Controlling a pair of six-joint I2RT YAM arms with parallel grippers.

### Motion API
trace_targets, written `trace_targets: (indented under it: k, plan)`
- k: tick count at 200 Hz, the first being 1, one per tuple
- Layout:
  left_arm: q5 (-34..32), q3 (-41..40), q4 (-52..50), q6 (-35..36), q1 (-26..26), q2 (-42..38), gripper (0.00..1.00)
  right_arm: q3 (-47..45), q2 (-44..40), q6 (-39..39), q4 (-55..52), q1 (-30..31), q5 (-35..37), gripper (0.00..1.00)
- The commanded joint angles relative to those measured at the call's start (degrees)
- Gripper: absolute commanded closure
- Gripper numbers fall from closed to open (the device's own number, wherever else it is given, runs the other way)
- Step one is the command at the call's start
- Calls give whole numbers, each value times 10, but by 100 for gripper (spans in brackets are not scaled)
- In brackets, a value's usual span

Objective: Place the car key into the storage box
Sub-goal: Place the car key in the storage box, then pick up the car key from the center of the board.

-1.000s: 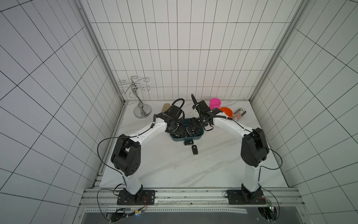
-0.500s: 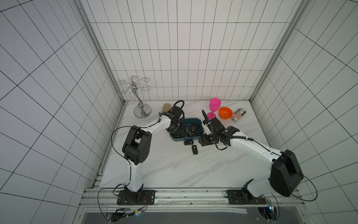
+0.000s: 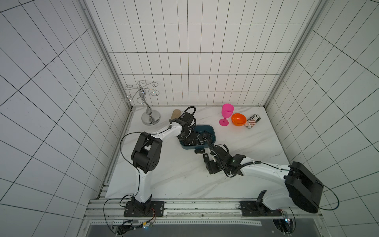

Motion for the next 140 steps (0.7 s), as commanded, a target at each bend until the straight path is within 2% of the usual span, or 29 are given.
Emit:
trace_targets:
  k: [1, 27, 67, 81, 112, 140]
  plan:
    - [8, 10, 11, 5, 2, 2, 36, -15, 35, 15, 75, 16, 39, 18]
    - [7, 8, 9, 6, 2, -8, 31, -13, 69, 13, 98, 28, 57, 18]
    - [15, -2, 9, 5, 2, -43, 17, -20, 93, 18, 122, 32, 80, 20]
    - [16, -4, 7, 3, 2, -60, 2, -20, 102, 18, 128, 32, 81, 25]
    - [13, -16, -1, -1, 2, -108, 1, -19, 124, 19, 141, 32, 74, 40]
    - [2, -56, 5, -8, 2, -168, 1, -31, 133, 21, 156, 34, 67, 49]
